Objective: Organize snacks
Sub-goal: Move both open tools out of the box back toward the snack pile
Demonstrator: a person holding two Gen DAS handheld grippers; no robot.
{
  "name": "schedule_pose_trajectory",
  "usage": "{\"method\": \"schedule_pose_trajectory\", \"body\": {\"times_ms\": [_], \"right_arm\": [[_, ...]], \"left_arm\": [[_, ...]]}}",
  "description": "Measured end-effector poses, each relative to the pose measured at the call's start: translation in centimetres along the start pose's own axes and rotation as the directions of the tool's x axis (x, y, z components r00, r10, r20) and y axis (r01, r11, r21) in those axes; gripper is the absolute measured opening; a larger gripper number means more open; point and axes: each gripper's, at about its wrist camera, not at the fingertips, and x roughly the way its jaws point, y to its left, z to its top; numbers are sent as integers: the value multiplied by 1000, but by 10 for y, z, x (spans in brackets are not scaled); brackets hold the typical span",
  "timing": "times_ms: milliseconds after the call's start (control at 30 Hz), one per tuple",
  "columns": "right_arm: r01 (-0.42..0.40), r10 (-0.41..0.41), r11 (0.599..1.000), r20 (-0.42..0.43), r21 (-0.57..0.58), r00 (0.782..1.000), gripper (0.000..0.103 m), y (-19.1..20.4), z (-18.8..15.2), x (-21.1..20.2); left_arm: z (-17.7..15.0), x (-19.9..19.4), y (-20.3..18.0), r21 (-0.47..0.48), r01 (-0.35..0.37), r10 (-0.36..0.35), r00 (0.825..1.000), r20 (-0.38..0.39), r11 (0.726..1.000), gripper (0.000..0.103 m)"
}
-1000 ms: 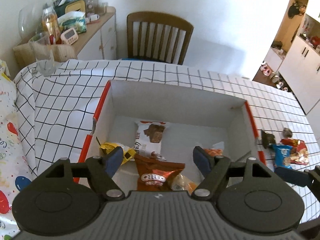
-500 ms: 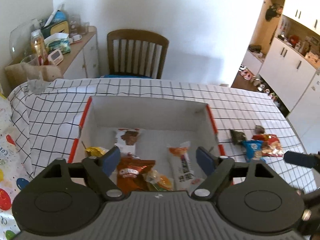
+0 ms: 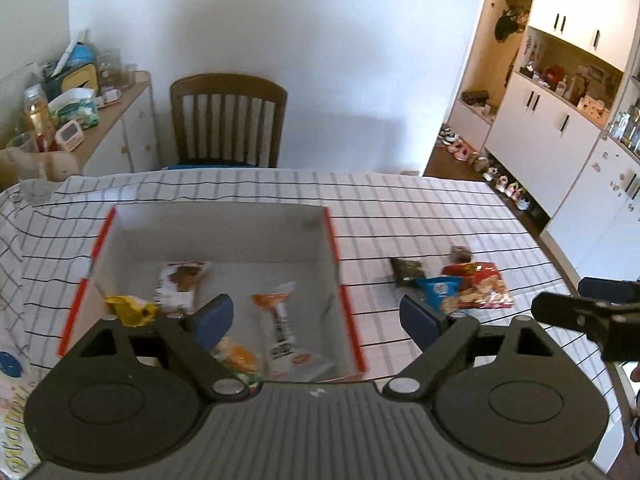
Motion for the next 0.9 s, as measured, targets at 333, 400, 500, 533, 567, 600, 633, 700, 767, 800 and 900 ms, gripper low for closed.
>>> {"method": "schedule_pose_trajectory", "body": {"times_ms": [333,400,500,533,567,600,633,700,767,800,900], "right_arm": [[100,-100,994,0,40,995,102,-79,16,-2],[111,-110,992,-7,54,994,102,-95,19,3],[120,-119,990,-24,68,993,102,-114,23,12],[120,-118,990,-31,70,993,102,-120,24,15],[119,-117,990,-37,70,992,102,-126,25,18],[120,-117,990,-44,69,992,102,-132,26,22],[119,-116,991,-51,68,992,102,-136,26,26],[118,-113,990,-66,72,991,102,-145,28,35],[119,-112,990,-82,79,990,101,-153,30,44],[119,-111,990,-89,82,990,101,-156,30,48],[119,-109,989,-108,89,988,101,-165,30,64]], "left_arm": [[1,40,-70,-30,41,-43,998,-53,999,91],[0,51,-82,-39,43,-46,997,-69,998,91],[-1,69,-100,-29,40,-42,995,-93,999,91],[-1,75,-105,-24,33,-36,994,-99,999,91],[-2,81,-111,-17,26,-28,994,-107,1000,91],[-4,87,-114,-12,18,-19,993,-115,1000,91],[-5,93,-119,-10,8,-9,992,-126,1000,91],[-7,106,-125,-8,1,-2,989,-148,1000,91],[-9,118,-131,-10,-15,13,985,-173,1000,91],[-9,124,-133,-10,-19,17,982,-186,1000,91],[-12,141,-141,-4,-35,33,975,-220,999,91]]}}
